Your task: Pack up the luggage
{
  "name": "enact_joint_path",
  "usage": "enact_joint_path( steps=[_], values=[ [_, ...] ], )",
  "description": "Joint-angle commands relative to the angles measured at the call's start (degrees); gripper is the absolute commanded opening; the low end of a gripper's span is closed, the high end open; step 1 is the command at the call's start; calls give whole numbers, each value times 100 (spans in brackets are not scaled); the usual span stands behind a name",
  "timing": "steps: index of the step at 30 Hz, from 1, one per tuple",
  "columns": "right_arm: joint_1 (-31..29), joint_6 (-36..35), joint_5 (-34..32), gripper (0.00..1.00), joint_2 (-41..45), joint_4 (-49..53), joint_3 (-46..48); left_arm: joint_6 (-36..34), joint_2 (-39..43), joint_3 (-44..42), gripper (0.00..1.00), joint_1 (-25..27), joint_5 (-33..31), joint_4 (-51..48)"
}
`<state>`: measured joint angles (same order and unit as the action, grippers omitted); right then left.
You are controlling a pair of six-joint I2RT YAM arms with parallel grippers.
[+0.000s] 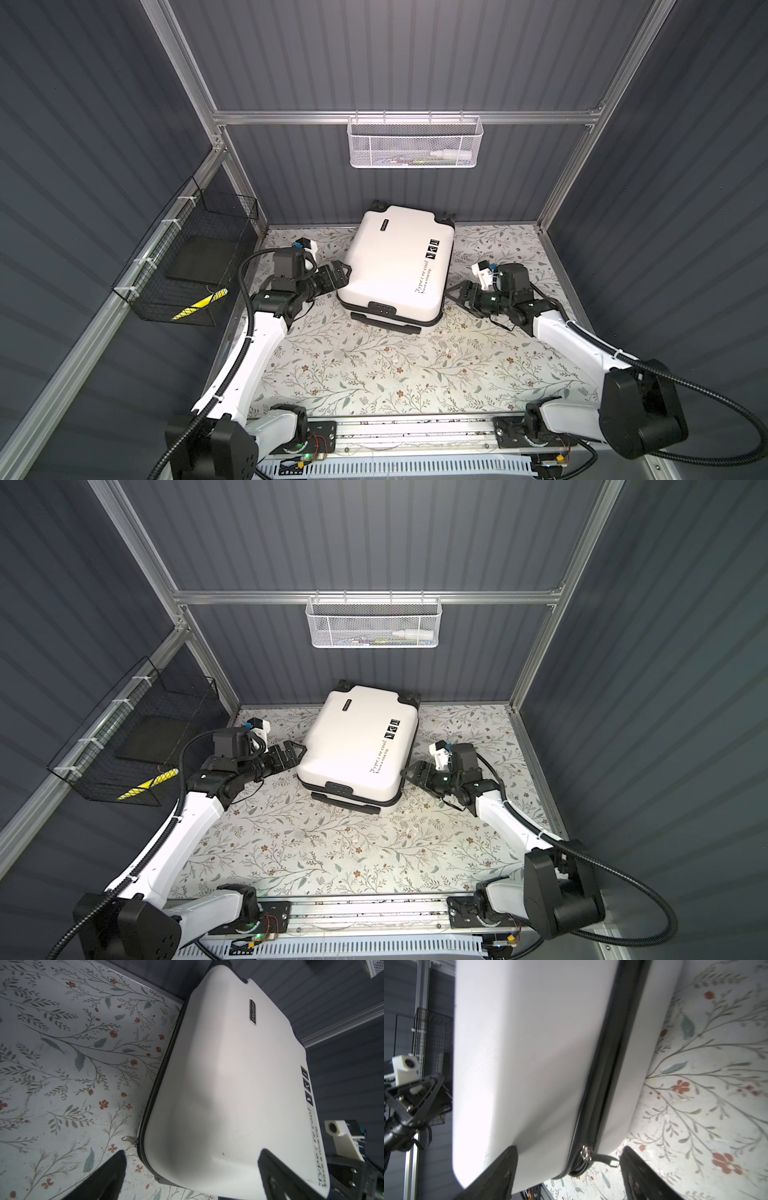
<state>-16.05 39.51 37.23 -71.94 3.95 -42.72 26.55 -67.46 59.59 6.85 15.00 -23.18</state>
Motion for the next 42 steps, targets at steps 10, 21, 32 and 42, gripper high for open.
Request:
enact_joint_path(
  steps=[10,21,32,42],
  values=[
    [-32,-1125,-710,76,1127,354,984,-330,-541,758,100,-394,543,-96],
    [-38,-1419,-739,47,510,-922,1565,-246,-514,619,100,-391,920,-23],
    [-248,-1633,-679,41,-76,-1948,1713,-166,-431,483,100,-395,1122,41],
    [-663,-1701,-1209,45,-390,-2385,1864,-114,-347,468,100,-391,1171,36]
  ],
)
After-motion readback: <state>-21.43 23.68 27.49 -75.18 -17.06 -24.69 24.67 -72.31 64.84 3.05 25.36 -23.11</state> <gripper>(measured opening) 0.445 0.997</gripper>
